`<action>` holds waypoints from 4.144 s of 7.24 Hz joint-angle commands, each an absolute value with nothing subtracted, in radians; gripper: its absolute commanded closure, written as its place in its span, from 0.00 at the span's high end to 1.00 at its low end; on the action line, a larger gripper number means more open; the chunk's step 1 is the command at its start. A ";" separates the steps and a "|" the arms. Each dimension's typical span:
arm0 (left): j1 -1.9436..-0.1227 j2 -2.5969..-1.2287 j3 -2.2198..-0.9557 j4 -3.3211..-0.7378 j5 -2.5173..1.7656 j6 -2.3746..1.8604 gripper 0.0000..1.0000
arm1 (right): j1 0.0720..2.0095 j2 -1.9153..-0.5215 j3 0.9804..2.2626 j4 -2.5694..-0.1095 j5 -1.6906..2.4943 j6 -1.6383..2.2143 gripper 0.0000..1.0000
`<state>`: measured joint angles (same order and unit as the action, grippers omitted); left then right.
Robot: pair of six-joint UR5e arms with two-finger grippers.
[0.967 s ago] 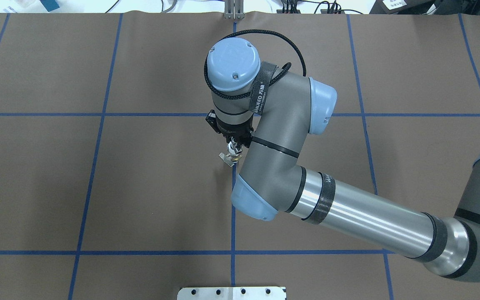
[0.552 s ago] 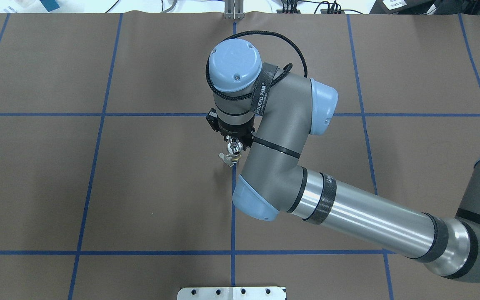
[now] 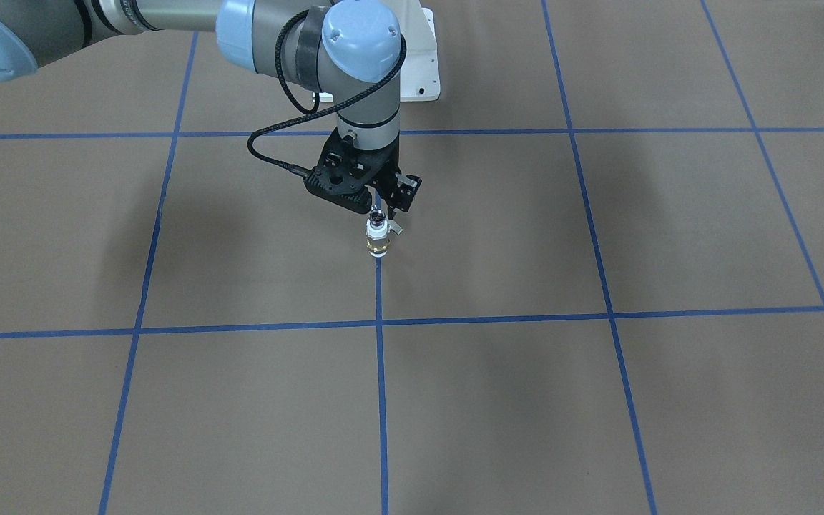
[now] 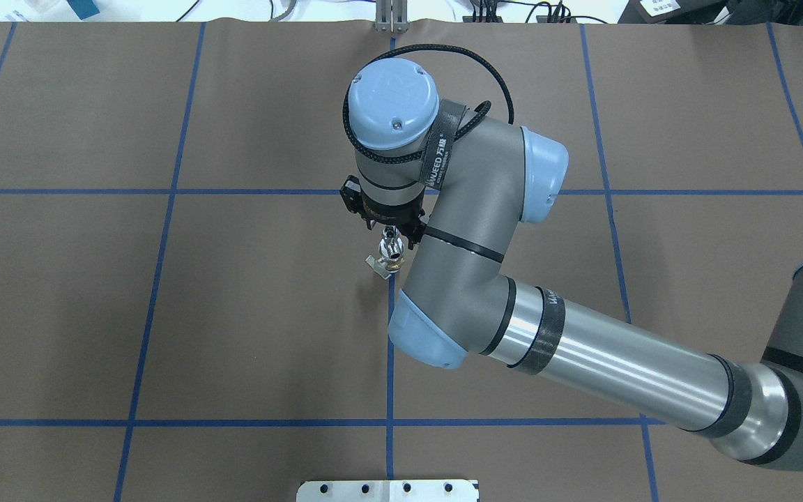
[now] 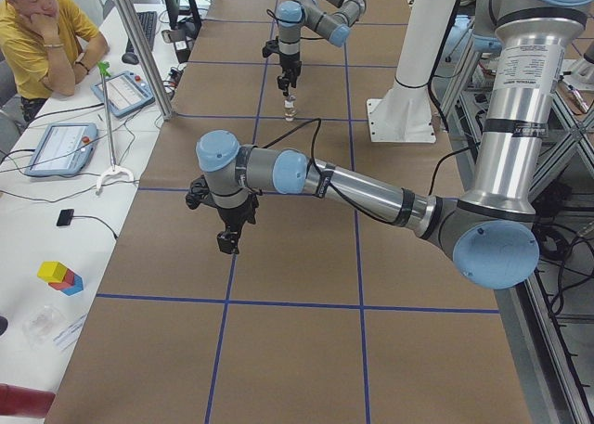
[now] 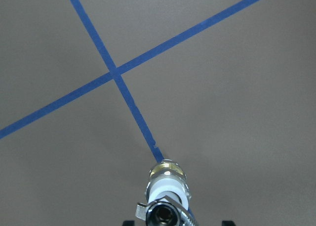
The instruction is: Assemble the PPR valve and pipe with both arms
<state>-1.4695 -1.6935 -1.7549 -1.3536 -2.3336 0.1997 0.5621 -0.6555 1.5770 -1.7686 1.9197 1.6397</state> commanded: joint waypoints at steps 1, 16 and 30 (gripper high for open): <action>-1.470 -1.692 -1.727 -1.351 -2.333 0.158 1.00 | 0.613 -0.682 1.627 -1.769 1.934 1.608 1.00; -1.595 -1.566 -1.755 -1.443 -2.322 0.229 1.00 | 1.581 -1.573 1.695 -1.761 2.281 -0.152 1.00; -1.595 -1.505 -1.730 -1.499 -2.322 0.233 1.00 | 1.658 -1.701 1.726 -1.644 2.309 -0.113 1.00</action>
